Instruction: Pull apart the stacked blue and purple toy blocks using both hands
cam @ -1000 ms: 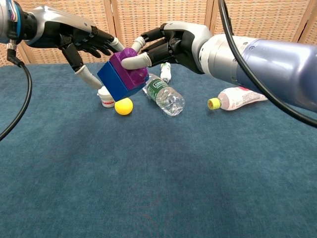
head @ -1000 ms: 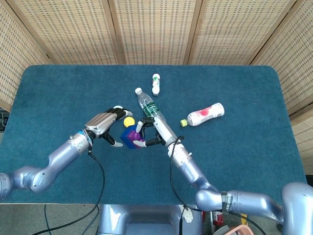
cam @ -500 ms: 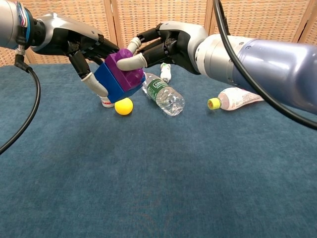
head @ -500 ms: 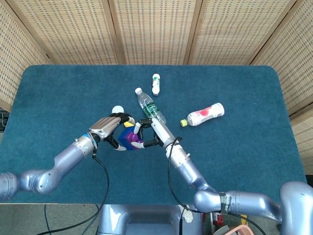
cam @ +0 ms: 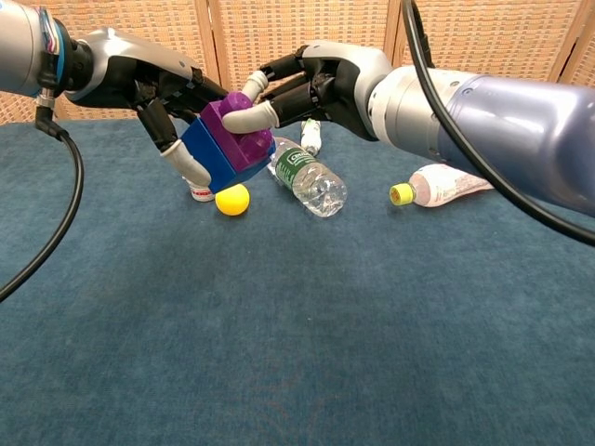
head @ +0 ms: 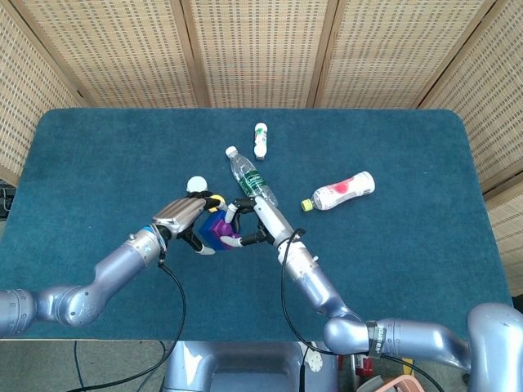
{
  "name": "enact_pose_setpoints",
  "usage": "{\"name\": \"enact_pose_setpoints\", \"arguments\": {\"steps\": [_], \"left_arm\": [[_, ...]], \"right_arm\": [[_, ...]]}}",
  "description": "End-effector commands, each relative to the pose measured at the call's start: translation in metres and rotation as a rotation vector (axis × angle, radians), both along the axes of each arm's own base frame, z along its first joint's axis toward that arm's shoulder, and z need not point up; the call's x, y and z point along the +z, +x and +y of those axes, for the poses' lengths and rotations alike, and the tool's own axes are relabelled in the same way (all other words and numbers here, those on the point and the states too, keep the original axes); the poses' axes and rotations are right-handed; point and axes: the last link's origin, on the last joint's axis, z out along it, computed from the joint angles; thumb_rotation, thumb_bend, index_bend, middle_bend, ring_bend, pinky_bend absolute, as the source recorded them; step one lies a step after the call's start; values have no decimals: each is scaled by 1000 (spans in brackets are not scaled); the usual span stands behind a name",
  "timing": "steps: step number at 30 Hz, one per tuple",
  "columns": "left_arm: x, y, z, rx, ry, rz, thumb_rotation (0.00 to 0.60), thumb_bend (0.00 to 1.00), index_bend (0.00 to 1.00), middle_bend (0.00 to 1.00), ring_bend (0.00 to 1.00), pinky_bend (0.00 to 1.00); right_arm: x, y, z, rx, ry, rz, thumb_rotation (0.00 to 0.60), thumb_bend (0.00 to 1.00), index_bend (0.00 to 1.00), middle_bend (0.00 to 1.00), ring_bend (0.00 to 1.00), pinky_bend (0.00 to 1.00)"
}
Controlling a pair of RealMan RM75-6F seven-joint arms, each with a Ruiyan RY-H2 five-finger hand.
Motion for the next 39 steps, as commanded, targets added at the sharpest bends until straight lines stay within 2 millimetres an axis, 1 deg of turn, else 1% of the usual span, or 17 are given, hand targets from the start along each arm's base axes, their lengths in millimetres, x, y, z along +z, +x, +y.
{"name": "enact_pose_setpoints", "arguments": {"steps": [1, 2, 7, 10, 18, 24, 27, 29, 34, 36, 37, 39], "left_arm": [[-1, 0, 0, 5, 1, -3, 600, 0, 271, 279, 0, 0], [-2, 1, 0, 5, 3, -5, 600, 2, 283, 288, 0, 0], [-2, 1, 2, 9, 35, -18, 600, 67, 426, 396, 0, 0], [-3, 2, 2, 10, 61, -21, 600, 91, 477, 436, 1, 0], [-7, 5, 0, 1, 83, -13, 600, 125, 518, 461, 4, 0], [-5, 1, 1, -8, 110, 11, 600, 157, 546, 473, 9, 0], [-1, -12, 3, -14, 135, 55, 600, 159, 547, 474, 9, 0], [2, -22, 3, -1, 138, 67, 600, 160, 547, 474, 9, 0], [10, -39, 6, 20, 151, 82, 600, 162, 547, 474, 9, 0], [18, -52, 8, 32, 164, 92, 600, 162, 547, 474, 10, 0], [27, -64, 9, 26, 186, 133, 600, 162, 547, 474, 9, 0], [37, -78, 7, 15, 209, 166, 600, 163, 547, 474, 9, 0]], "right_arm": [[0, 0, 0, -4, 2, -4, 600, 295, 660, 692, 293, 160], [0, 0, 0, -4, 2, -5, 600, 295, 660, 692, 293, 160], [0, -2, 0, -9, 3, -6, 600, 296, 661, 692, 293, 160], [0, -2, 0, -10, 6, -13, 600, 295, 661, 692, 293, 160], [2, -1, 2, -9, 7, -18, 600, 295, 663, 692, 293, 160], [8, -4, 0, -21, 7, -29, 600, 296, 665, 692, 293, 160], [14, -7, -2, -29, 3, -37, 600, 295, 665, 692, 293, 160], [19, -10, -4, -34, -4, -40, 600, 296, 666, 693, 293, 160], [26, -15, -7, -38, -18, -33, 600, 295, 666, 693, 293, 160], [31, -21, -9, -38, -32, -16, 600, 295, 667, 693, 293, 160], [34, -28, -10, -32, -53, 24, 600, 295, 667, 693, 293, 160], [37, -38, -10, -15, -72, 81, 600, 295, 667, 693, 293, 160]]}}
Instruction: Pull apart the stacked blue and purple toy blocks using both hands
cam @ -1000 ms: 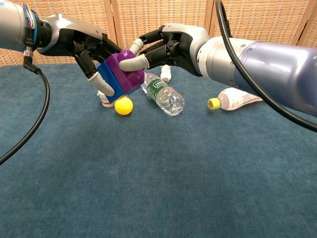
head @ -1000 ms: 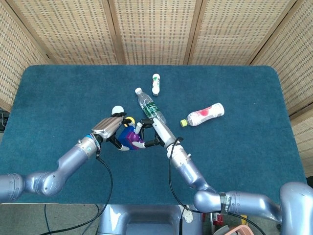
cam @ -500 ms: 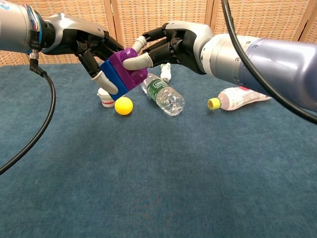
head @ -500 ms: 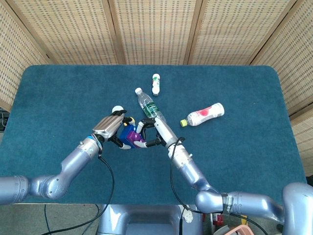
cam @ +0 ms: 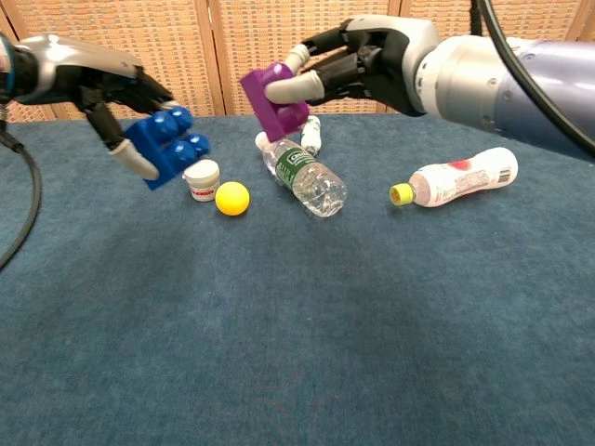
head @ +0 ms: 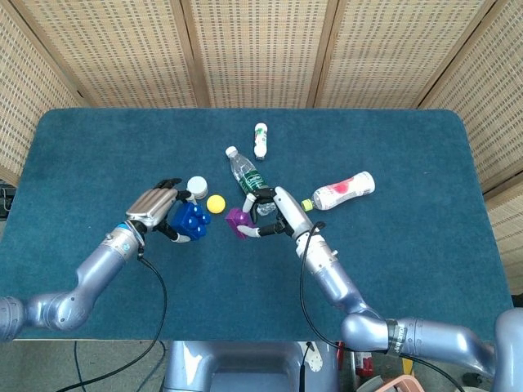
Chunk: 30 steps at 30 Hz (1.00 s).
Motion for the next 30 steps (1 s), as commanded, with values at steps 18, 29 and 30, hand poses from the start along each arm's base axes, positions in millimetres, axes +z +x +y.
{"name": "enact_pose_setpoints", "arguments": {"steps": [18, 29, 30], "left_arm": [[40, -133, -24, -77, 226, 421, 600, 181, 515, 423, 9, 0], [34, -139, -28, -49, 185, 347, 600, 0, 0, 0, 0, 0], [36, -138, -29, -46, 187, 336, 600, 0, 0, 0, 0, 0]], "right_arm": [[-23, -101, 19, 322, -180, 800, 600, 295, 667, 686, 293, 142], [3, -101, 22, 298, -171, 810, 600, 0, 65, 28, 0, 0], [7, -101, 24, 297, -178, 803, 600, 0, 65, 28, 0, 0]]}}
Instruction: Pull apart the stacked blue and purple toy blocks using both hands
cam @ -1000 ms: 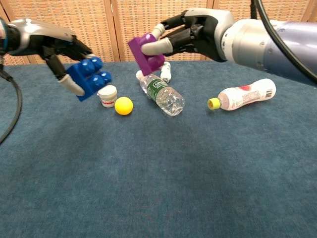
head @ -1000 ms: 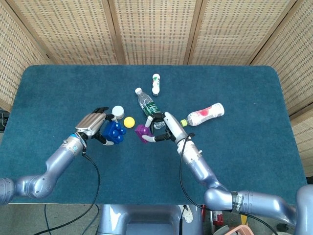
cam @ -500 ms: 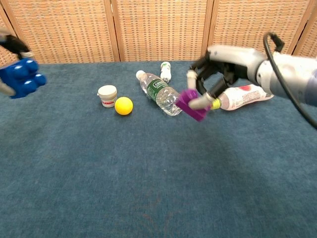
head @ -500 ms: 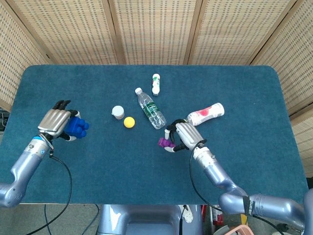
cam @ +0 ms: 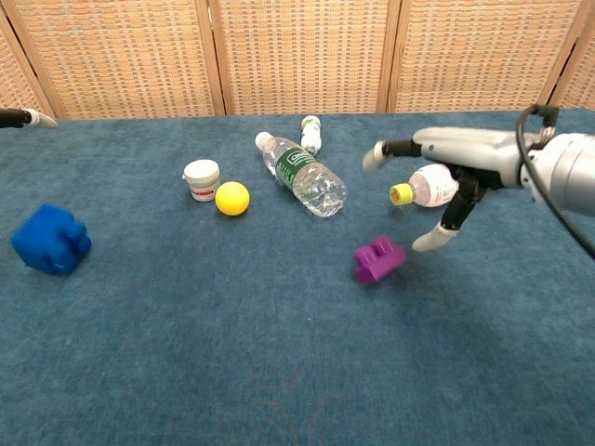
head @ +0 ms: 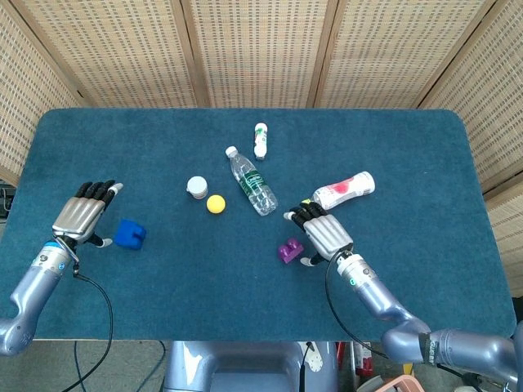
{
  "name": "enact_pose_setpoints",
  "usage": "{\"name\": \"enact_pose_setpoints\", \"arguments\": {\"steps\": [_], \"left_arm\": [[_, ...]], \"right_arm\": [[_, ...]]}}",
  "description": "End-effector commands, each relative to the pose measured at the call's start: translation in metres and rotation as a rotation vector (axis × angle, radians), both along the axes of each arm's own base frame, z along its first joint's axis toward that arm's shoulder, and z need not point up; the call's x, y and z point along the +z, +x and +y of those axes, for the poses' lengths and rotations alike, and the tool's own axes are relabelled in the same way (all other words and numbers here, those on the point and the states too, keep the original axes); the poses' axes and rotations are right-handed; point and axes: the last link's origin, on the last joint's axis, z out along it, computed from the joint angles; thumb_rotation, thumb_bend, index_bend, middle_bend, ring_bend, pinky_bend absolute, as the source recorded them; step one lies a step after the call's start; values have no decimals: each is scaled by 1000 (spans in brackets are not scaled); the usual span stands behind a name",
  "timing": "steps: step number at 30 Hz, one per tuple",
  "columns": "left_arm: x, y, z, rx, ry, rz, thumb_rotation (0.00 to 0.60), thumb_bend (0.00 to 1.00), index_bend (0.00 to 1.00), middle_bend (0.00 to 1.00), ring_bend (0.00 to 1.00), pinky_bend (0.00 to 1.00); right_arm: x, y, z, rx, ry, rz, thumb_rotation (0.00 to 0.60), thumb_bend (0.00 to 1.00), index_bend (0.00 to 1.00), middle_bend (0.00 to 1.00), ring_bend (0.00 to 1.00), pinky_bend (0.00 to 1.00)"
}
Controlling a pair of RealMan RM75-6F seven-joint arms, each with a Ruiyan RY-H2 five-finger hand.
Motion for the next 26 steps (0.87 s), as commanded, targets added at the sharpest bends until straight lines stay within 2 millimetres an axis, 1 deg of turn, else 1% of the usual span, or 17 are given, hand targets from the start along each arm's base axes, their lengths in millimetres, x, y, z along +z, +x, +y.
{"name": "enact_pose_setpoints", "arguments": {"steps": [1, 2, 3, 4, 6, 7, 8, 9, 10, 11, 14, 17, 20, 23, 26], "left_arm": [[6, 1, -4, 9, 7, -43, 600, 0, 0, 0, 0, 0], [10, 1, -6, 21, 12, -75, 600, 0, 0, 0, 0, 0], [19, 1, -9, 32, 43, -127, 600, 0, 0, 0, 0, 0], [29, -1, -14, 31, 80, -173, 600, 0, 0, 0, 0, 0], [38, -5, -22, 21, 109, -218, 600, 0, 0, 0, 0, 0], [46, -10, -31, 21, 156, -262, 600, 0, 0, 0, 0, 0], [52, -14, -39, 13, 185, -285, 600, 0, 0, 0, 0, 0], [57, -20, -49, 5, 222, -305, 600, 0, 0, 0, 0, 0], [60, -24, -57, 2, 246, -316, 600, 0, 0, 0, 0, 0], [63, -30, -68, 6, 276, -330, 600, 0, 0, 0, 0, 0], [66, -38, -88, 13, 318, -344, 600, 0, 0, 0, 0, 0], [66, -45, -109, 25, 363, -351, 600, 0, 0, 0, 0, 0], [66, -49, -129, 34, 405, -357, 600, 0, 0, 0, 0, 0], [66, -52, -148, 41, 428, -344, 600, 0, 0, 0, 0, 0], [69, -52, -160, 34, 441, -329, 600, 0, 0, 0, 0, 0]], "right_arm": [[17, 2, 4, 8, -31, -34, 600, 0, 65, 28, 0, 0], [25, 2, 8, 11, -48, -56, 600, 0, 65, 28, 0, 0], [38, -4, 16, 24, -80, -72, 600, 0, 65, 28, 0, 0], [51, -15, 25, 47, -123, -68, 600, 0, 65, 28, 0, 0], [64, -28, 35, 77, -164, -72, 600, 0, 65, 28, 0, 0], [76, -44, 41, 83, -218, -63, 600, 0, 65, 28, 0, 0], [84, -56, 46, 90, -250, -56, 600, 0, 65, 28, 0, 0], [93, -72, 52, 95, -293, -38, 600, 0, 65, 27, 0, 0], [99, -84, 57, 94, -322, -23, 600, 0, 65, 25, 0, 0], [106, -101, 63, 81, -357, -4, 600, 0, 65, 19, 0, 0], [115, -123, 75, 63, -405, 14, 600, 0, 64, 1, 0, 0], [124, -137, 85, 43, -446, 18, 600, 0, 52, 0, 0, 0], [133, -147, 97, 33, -483, 29, 600, 0, 37, 0, 0, 0], [143, -151, 113, 8, -515, 22, 600, 0, 33, 0, 0, 0], [151, -151, 125, -7, -540, 22, 600, 0, 33, 0, 0, 0]]}}
